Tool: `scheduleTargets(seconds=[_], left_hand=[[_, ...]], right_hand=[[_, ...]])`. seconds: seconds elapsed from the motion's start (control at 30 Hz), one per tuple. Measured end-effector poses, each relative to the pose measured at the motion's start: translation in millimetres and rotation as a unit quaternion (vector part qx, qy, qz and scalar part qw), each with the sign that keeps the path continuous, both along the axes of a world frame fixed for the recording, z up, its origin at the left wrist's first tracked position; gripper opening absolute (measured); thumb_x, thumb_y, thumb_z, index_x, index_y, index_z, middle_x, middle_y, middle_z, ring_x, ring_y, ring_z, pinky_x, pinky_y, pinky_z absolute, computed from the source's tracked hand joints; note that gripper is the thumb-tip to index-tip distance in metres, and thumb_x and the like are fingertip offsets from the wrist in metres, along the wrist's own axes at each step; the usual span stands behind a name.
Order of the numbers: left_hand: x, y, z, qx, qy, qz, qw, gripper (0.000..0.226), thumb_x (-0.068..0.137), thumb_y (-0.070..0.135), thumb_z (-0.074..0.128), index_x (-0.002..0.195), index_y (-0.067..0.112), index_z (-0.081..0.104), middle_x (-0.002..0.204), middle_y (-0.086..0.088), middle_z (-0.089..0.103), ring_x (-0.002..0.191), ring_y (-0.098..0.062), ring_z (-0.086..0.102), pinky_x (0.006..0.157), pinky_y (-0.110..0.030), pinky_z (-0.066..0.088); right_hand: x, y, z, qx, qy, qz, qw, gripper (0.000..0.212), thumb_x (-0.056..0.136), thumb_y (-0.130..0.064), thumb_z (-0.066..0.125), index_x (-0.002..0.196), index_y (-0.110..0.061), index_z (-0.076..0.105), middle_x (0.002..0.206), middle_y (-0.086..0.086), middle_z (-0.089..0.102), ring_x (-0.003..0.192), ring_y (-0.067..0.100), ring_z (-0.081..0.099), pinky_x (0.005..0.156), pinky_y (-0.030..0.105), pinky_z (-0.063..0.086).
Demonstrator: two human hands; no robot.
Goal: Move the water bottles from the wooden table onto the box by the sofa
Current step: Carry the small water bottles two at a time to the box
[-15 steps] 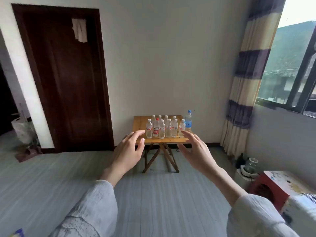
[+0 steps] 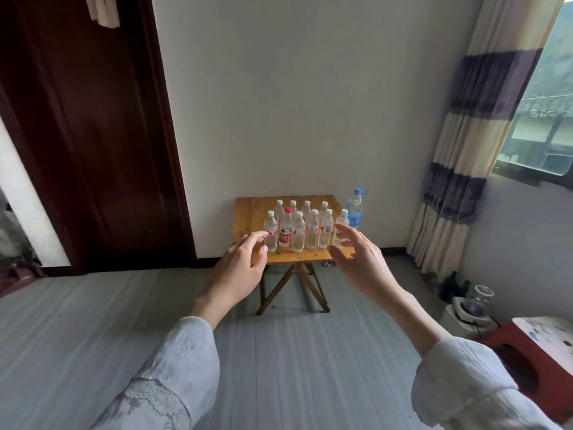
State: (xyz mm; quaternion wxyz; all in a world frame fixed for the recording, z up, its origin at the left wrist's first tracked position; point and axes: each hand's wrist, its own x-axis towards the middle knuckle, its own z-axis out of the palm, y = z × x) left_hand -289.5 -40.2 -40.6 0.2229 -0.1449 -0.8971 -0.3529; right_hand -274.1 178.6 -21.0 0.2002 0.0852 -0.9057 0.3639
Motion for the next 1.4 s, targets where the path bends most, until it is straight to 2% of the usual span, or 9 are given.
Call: scheduleTargets(seconds=[0.2,0.43,0.63,0.8,0.97,1.1,1.3,1.4], left_hand=[[-106,-6,-41,0.027,-0.05,0.001,0.998,0.033,0.092,0.025,0.042,0.125,0.021,0.048,0.131,0.0,0.055,0.117,-0.017,0.052,0.092,-0.026,0.042],[-260,11,-62,0.069,-0.094,0.017,0.993,0.034,0.094,0.026,0.039,0.127,0.022,0.045,0.132,-0.001,0.053,0.119,-0.014,0.05,0.091,-0.024,0.04],[-363,17,-100,0.128,-0.165,0.024,0.978,0.031,0.094,0.024,0.039,0.124,0.02,0.047,0.13,0.0,0.053,0.116,-0.01,0.047,0.094,-0.025,0.037],[-442,2,-135,0.135,-0.215,0.044,0.966,0.033,0.095,0.026,0.039,0.126,0.02,0.046,0.132,-0.001,0.051,0.112,-0.008,0.045,0.091,-0.023,0.036],[-531,-11,-170,0.135,-0.255,0.041,0.956,0.035,0.095,0.026,0.039,0.129,0.018,0.044,0.136,-0.003,0.049,0.122,-0.015,0.045,0.093,-0.023,0.036],[-594,-17,-198,0.132,-0.299,0.018,0.945,0.042,0.094,0.029,0.041,0.134,0.02,0.036,0.143,-0.002,0.041,0.13,-0.017,0.039,0.098,-0.026,0.033],[-657,-14,-226,0.135,-0.351,-0.005,0.926,0.055,0.092,0.029,0.047,0.14,0.02,0.023,0.151,-0.001,0.027,0.137,-0.017,0.027,0.102,-0.025,0.027],[-678,-9,-238,0.14,-0.363,-0.008,0.921,0.057,0.089,0.029,0.052,0.139,0.021,0.026,0.148,-0.001,0.031,0.135,-0.017,0.03,0.101,-0.024,0.028]], right_hand=[[-106,4,-38,-0.025,-0.014,0.009,1.0,0.049,0.088,-0.031,0.054,0.133,-0.017,0.04,0.128,0.006,0.056,0.111,0.016,0.056,0.093,0.034,0.048],[-256,23,-73,-0.057,-0.044,0.024,0.997,0.047,0.088,-0.028,0.054,0.131,-0.014,0.042,0.123,0.007,0.06,0.107,0.015,0.057,0.086,0.024,0.045],[-369,30,-97,-0.063,-0.102,0.03,0.992,0.045,0.088,-0.028,0.055,0.13,-0.014,0.043,0.117,0.007,0.063,0.106,0.016,0.059,0.091,0.033,0.05],[-449,25,-122,-0.075,-0.138,0.026,0.987,0.043,0.088,-0.026,0.055,0.128,-0.013,0.046,0.114,0.006,0.064,0.105,0.017,0.059,0.092,0.038,0.051],[-532,15,-157,-0.079,-0.174,-0.011,0.982,0.041,0.088,-0.026,0.055,0.125,-0.011,0.048,0.114,0.01,0.065,0.105,0.02,0.06,0.09,0.037,0.051],[-591,6,-186,-0.086,-0.196,-0.069,0.974,0.042,0.088,-0.026,0.056,0.125,-0.009,0.048,0.115,0.012,0.065,0.107,0.023,0.06,0.091,0.035,0.049],[-647,2,-222,-0.075,-0.249,-0.124,0.958,0.047,0.085,-0.024,0.06,0.126,-0.007,0.047,0.119,0.016,0.061,0.111,0.028,0.058,0.089,0.047,0.05],[-671,0,-234,-0.058,-0.263,-0.142,0.953,0.051,0.085,-0.026,0.06,0.129,-0.007,0.044,0.125,0.017,0.056,0.115,0.029,0.053,0.091,0.044,0.048]])
